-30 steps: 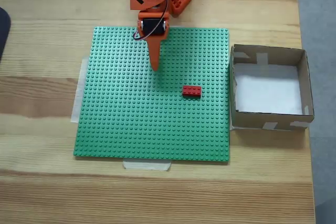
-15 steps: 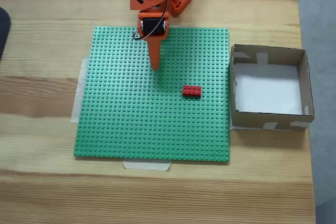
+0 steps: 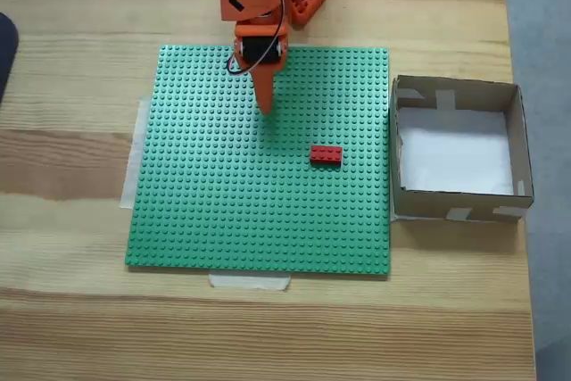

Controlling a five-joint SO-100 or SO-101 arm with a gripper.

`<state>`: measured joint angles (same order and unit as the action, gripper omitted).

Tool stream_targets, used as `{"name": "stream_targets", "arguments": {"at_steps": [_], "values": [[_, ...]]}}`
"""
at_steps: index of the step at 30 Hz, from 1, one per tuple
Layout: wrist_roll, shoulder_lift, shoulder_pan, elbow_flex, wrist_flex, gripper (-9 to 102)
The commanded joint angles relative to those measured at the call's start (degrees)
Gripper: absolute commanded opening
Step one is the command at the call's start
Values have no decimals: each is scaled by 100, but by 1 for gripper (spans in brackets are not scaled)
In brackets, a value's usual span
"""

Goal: Pick the red lego block and put it in the box.

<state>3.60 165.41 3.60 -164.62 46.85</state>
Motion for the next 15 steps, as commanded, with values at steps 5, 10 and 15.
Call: {"name": "stream_targets", "arguments": {"at_steps": [5,10,15], "values": [[-352,-1512,158,2188,861,-1],[-545,-2364,176,3296,1266,-1],[-492,-3094,308,4254,1705,-1]]}}
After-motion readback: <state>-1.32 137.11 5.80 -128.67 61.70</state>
